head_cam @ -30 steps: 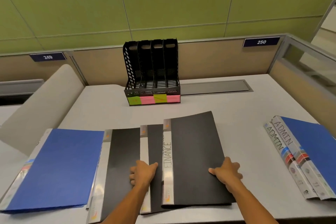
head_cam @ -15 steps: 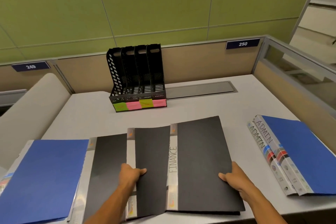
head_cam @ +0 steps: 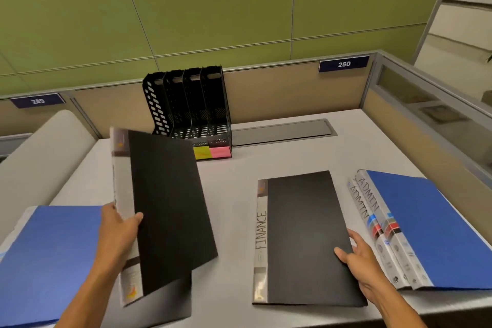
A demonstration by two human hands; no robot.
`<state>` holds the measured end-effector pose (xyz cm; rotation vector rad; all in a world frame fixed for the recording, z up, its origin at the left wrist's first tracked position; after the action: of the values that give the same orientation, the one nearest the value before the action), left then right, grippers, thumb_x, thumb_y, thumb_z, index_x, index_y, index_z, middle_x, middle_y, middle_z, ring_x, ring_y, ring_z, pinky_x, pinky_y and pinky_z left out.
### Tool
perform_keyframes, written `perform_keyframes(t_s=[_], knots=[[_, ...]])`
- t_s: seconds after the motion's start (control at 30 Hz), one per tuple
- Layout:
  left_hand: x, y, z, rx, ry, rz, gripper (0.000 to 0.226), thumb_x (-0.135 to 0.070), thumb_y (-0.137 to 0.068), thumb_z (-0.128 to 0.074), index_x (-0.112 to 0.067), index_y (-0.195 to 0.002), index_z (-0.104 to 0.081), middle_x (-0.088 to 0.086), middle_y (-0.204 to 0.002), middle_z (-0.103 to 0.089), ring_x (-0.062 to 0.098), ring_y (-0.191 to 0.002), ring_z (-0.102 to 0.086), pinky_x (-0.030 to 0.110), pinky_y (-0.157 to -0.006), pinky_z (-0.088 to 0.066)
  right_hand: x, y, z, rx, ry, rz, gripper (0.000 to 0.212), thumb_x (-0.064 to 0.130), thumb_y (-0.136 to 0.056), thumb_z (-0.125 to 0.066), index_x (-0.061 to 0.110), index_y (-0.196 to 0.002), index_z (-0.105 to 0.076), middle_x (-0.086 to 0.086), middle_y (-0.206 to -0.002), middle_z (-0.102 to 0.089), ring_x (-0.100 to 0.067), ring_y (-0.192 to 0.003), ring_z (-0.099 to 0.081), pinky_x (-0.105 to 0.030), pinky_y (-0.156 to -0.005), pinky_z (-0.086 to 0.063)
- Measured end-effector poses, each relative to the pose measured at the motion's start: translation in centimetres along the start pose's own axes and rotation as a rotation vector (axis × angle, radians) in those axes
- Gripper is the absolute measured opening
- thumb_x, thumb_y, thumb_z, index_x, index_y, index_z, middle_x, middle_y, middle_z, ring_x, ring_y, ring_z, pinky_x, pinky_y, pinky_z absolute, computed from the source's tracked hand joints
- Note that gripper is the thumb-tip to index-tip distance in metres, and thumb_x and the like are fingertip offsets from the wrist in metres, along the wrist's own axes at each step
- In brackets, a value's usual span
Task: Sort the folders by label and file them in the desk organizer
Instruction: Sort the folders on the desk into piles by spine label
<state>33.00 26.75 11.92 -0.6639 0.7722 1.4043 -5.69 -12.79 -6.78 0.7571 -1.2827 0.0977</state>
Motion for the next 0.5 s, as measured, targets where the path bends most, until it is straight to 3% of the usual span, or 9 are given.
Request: perform_keyframes(t_s=[0.07, 0.17, 0.27, 0.37, 0.5], knots=[[-2.0, 1.2, 1.1, -0.031, -0.039, -0.074, 0.051, -0.024, -0.095, -0.068, -0.022, -0.134, -0.035, 0.011, -0.125, -0.055, 0.032, -0.097, -0.059, 0.047, -0.071, -0.051, 0.0, -0.2, 0.4, -0.004, -0.039, -0.001, 0.054, -0.001, -0.095, -0.062, 0.037, -0.131, -0.049, -0.003, -0.130, -0.062, -0.023, -0.118, -0.062, -0.046, -0.095, -0.056], [-5.4, 3.5, 2.5, -0.172, -0.037, -0.271, 0.045, -0.025, -0.089, -0.075, -0.022, -0.128, -0.053, 0.010, -0.127, -0.064, 0.022, -0.087, -0.060, 0.028, -0.063, -0.049, 0.3, -0.6, 0.7, -0.019, -0.064, 0.008, 0.057, 0.001, -0.094, -0.064, 0.036, -0.136, -0.048, 0.008, -0.120, -0.063, -0.008, -0.105, -0.062, -0.027, -0.075, -0.058], [-7.3, 5.3, 2.9, -0.282, -0.016, -0.375, 0.029, -0.022, -0.085, -0.077, -0.022, -0.112, -0.067, 0.006, -0.107, -0.075, 0.020, -0.076, -0.065, 0.027, -0.059, -0.051, 0.8, -1.0, 0.1, 0.006, -0.081, 0.010, 0.056, 0.003, -0.094, -0.065, 0.038, -0.134, -0.049, 0.000, -0.127, -0.064, -0.017, -0.109, -0.063, -0.031, -0.081, -0.056], [-8.3, 6.0, 2.4, -0.285, -0.036, -0.427, 0.025, -0.021, -0.087, -0.077, -0.019, -0.111, -0.070, 0.005, -0.105, -0.076, 0.022, -0.076, -0.069, 0.034, -0.063, -0.058, 1.8, -1.1, -0.5, 0.009, -0.087, 0.039, 0.052, 0.003, -0.093, -0.066, 0.050, -0.112, -0.056, 0.007, -0.117, -0.068, -0.011, -0.101, -0.066, -0.027, -0.072, -0.057], [-8.6, 5.9, 2.2, -0.202, 0.114, -0.407, 0.030, -0.027, -0.085, -0.080, -0.023, -0.113, -0.069, -0.004, -0.105, -0.071, 0.012, -0.077, -0.066, 0.020, -0.060, -0.051, 3.0, -1.0, -1.4, 0.016, -0.091, 0.083, 0.054, 0.003, -0.094, -0.065, 0.054, -0.109, -0.059, 0.002, -0.114, -0.073, -0.021, -0.104, -0.070, -0.033, -0.075, -0.060]])
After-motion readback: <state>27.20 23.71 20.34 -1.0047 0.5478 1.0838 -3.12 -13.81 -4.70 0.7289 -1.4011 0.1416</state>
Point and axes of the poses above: each hand's wrist, its own y-axis away from the middle knuckle, its own z-axis out of the back of the hand, x = y × z, the point moved 8 cm from there along -y, towards the middle knuckle
